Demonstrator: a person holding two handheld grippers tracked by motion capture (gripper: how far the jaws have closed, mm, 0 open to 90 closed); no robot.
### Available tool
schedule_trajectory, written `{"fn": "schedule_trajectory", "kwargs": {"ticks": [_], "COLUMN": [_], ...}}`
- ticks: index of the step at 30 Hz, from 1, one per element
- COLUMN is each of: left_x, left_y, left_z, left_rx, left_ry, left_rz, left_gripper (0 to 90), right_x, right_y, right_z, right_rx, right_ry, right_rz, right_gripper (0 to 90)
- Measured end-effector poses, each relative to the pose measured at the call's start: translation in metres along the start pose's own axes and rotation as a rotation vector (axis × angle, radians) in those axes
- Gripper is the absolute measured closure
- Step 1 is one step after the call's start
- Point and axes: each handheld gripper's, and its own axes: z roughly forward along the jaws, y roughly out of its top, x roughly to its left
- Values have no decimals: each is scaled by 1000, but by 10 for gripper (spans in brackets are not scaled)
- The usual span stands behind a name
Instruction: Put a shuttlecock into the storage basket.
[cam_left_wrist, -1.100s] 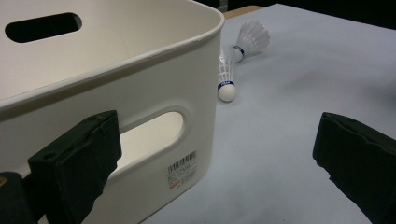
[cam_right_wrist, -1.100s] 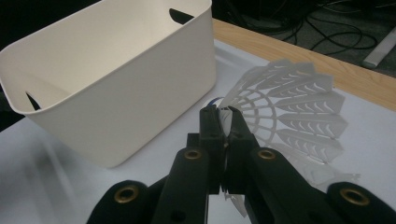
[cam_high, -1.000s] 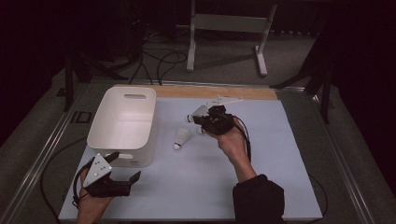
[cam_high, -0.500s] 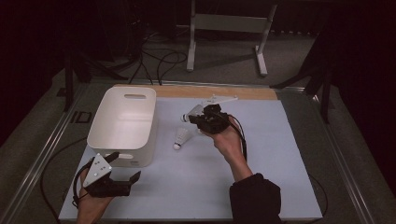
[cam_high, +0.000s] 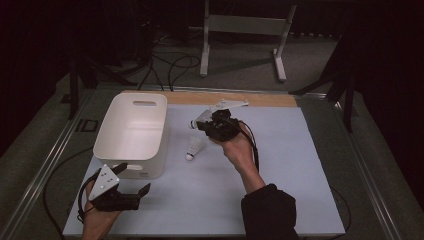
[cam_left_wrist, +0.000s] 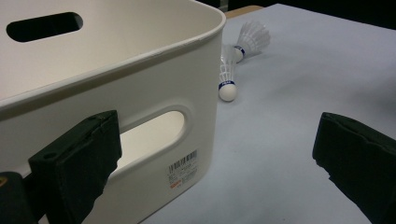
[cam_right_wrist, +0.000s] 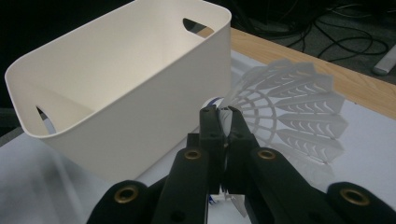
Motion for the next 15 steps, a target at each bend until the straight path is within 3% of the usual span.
{"fn": "schedule_trajectory", "kwargs": {"ticks": [15], "left_x": [0], "left_y": [0], "left_z": [0], "left_rx": [-1], "left_ry": [1], "left_rz": [-1], "left_gripper": [18], "right_x": [5], "right_y": [8], "right_z": [9], "right_rx": [-9], "right_ry": [18], "right_rz": [7], "right_gripper": [889]}}
